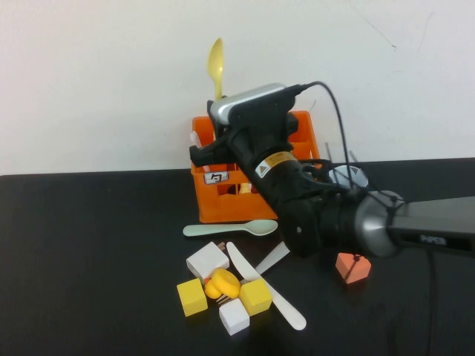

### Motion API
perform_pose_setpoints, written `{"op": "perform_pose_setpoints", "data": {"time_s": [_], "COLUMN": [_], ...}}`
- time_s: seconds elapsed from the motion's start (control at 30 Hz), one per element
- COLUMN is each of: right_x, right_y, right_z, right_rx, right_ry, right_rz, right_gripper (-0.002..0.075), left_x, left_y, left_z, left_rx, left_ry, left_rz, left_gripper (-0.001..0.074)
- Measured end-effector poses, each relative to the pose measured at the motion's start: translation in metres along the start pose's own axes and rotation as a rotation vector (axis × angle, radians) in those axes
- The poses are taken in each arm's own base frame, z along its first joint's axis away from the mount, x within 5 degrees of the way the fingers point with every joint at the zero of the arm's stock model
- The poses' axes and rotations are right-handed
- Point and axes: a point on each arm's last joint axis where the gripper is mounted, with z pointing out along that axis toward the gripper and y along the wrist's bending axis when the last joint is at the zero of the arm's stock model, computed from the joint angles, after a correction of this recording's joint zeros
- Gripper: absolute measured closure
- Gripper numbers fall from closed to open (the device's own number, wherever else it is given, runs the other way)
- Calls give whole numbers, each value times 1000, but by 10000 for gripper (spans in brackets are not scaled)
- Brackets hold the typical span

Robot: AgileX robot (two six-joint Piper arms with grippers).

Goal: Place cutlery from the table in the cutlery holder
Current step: Place the spoon on the box

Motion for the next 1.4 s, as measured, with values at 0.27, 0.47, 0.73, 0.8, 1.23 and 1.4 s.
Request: {"op": "perform_pose_setpoints", "data": {"time_s": [0.27,0.47,0.73,0.8,1.23,1.4], "right_x": [24,36,54,55,-15,-85], "right_y": [5,6,8,8,6,2], "right_z": [13,21,31,31,-5,-62], "right_rx": [-26,-26,-40,-41,-82,-153], "right_ry": [54,71,140,142,188,147], "right_rz": [20,20,10,0,5,-77], "right_gripper": [581,581,554,496,496,682], "left_x": [0,0,0,0,0,0], "left_y": [0,0,0,0,0,0], "left_z": [0,0,0,0,0,0], "left_rx": [0,0,0,0,0,0], "left_ry": [0,0,0,0,0,0], "left_rz": [0,0,0,0,2,2], "left_gripper": [736,736,736,736,736,736]}}
